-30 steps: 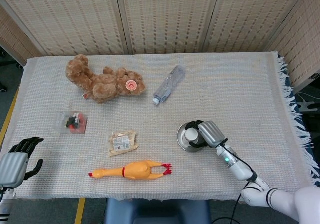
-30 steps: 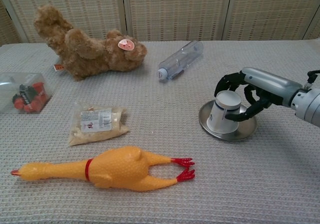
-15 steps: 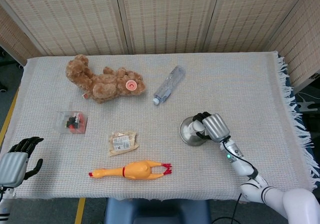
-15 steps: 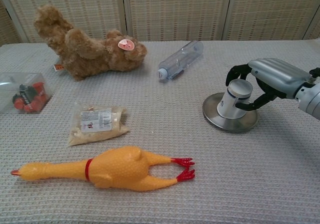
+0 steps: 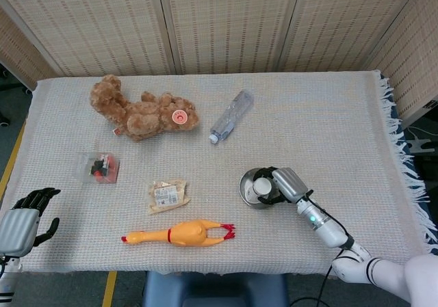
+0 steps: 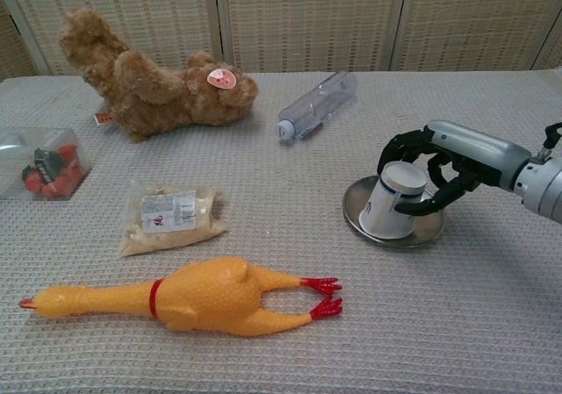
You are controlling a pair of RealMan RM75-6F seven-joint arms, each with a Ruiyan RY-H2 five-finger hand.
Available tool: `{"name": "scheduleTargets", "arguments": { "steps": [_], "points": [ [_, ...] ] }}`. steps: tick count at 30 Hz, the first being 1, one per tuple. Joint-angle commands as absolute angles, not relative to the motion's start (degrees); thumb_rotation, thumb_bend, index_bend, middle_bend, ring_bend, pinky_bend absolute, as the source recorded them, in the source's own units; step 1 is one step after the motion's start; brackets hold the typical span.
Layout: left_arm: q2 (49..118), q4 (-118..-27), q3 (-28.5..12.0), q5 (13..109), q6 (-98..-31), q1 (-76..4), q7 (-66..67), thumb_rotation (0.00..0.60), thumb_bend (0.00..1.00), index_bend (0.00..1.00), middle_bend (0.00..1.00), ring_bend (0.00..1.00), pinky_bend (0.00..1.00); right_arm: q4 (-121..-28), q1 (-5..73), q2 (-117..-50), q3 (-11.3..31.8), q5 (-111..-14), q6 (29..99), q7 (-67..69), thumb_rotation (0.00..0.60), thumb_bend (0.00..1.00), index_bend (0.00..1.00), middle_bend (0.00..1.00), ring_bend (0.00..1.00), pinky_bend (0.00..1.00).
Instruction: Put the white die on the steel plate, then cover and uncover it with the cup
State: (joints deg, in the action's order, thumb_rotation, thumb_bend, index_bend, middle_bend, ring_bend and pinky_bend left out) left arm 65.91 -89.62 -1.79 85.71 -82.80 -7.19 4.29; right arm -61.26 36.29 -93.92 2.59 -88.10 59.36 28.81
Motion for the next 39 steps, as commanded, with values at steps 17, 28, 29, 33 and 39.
{"name": "scheduleTargets", "arguments": {
  "steps": [17,28,29,33,39],
  "points": [
    [66.0,-89.5,-1.7,85.6,-82.4,-7.3,4.5,0.600,0.40,0.20,0.18,0.17,0.31,-54.7,35.5,-98.0,3.3,-87.6,62.4,21.9,0.600,0.13,0.46,0.43,0.37,0.72],
    [66.0,-89.6,-1.7,85.6,-82.5,-7.3,4.3,0.600,0.40,0.20,0.18,0.17,0.31,-55.2,35.7,-96.9,3.7,-87.8,63.1,18.8,0.600,0.13,0.46,0.43,0.37,0.72],
    [65.9,-89.7,-1.7,85.6,-82.5,-7.3,4.3,0.600,0.40,0.20,0.18,0.17,0.31,-53.6,35.5,-97.7,4.0,-88.0,64.3,16.9,0.600,0.13,0.46,0.43,0.37,0.72],
    [66.0,-89.6,-1.8,85.6,-82.5,-7.3,4.3,0.600,0.40,0.20,0.18,0.17,0.31,-48.9,35.2,-100.2,4.6,-88.4,67.7,12.7,0.600,0.13,0.46,0.43,0.37,0.72],
    [65.9,-89.7,-1.7,85.6,-82.5,-7.3,4.5,0.600,0.40,0.20,0.18,0.17,0.31,-49.4,35.1,-99.9,3.7,-89.0,67.1,16.5,0.600,0.13,0.46,0.43,0.37,0.72]
  ]
}}
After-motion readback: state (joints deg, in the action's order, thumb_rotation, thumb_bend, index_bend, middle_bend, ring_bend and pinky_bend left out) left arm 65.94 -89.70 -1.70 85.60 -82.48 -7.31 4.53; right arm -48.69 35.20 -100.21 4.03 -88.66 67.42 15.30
